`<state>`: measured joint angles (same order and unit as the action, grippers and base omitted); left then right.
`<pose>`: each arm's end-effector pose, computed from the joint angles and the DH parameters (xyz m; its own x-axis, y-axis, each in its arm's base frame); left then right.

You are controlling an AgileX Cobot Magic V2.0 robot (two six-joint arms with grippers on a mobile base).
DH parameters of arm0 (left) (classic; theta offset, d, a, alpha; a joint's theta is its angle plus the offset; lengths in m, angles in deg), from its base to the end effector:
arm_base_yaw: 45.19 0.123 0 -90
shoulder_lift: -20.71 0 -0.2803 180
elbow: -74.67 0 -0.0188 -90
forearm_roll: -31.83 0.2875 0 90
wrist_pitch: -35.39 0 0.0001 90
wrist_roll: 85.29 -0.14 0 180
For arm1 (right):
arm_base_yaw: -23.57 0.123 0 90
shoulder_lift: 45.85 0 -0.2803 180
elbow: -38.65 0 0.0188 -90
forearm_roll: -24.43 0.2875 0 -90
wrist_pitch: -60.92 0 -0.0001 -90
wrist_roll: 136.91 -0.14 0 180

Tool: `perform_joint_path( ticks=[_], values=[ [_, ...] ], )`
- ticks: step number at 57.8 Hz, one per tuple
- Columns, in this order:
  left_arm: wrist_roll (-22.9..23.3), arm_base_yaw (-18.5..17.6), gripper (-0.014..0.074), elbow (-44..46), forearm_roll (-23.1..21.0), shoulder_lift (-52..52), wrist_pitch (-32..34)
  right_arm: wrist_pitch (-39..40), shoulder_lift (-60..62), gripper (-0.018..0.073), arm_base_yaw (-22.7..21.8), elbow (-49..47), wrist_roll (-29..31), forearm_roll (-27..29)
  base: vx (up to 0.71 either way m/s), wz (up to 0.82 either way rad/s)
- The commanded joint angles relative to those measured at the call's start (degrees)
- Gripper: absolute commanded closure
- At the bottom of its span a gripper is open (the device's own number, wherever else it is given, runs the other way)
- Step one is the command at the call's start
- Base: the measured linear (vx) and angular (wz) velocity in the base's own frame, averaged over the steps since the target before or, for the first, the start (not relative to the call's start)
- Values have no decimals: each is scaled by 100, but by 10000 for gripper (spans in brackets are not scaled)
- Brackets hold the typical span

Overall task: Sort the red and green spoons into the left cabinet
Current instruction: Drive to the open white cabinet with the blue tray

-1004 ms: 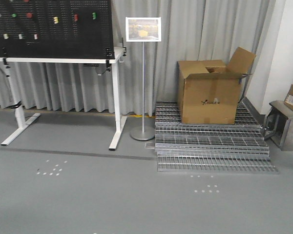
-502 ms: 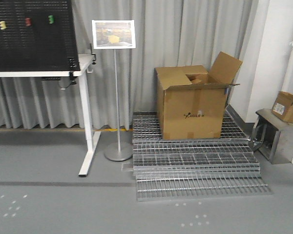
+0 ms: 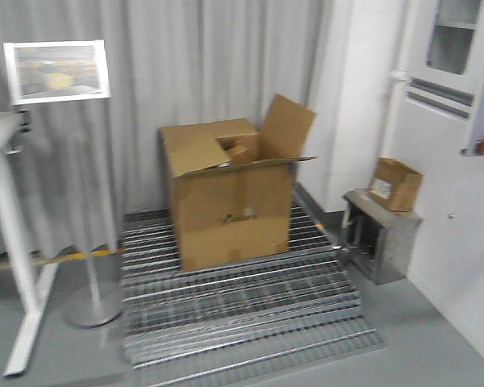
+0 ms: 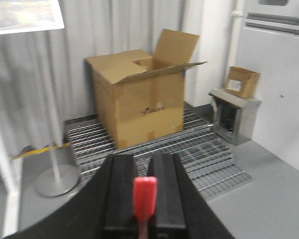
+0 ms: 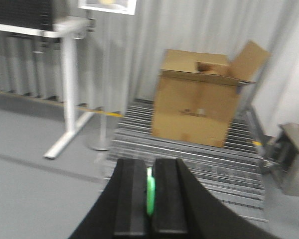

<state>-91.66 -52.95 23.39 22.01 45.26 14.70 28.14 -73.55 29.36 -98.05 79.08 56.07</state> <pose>0.1555 -0.0297 0.3128 -0.1172 -0.0337 -0.9925 0.1886 0.9805 -0.0556 0.1450 0.0547 0.3419 -0.1102 -0.1553 -0.9817 -0.3962 0.9127 -0.1000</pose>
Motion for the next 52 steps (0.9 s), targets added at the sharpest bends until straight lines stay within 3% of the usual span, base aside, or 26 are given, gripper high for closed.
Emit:
perform_joint_path(
  ticks=[1,52],
  values=[
    [7,-26,600,155,-54,42,459,389,-71,562,-7,-152,13,140,53,-58],
    [7,-26,600,155,-49,42,454,387,-71,562,-7,-152,13,145,46,-59]
  ],
)
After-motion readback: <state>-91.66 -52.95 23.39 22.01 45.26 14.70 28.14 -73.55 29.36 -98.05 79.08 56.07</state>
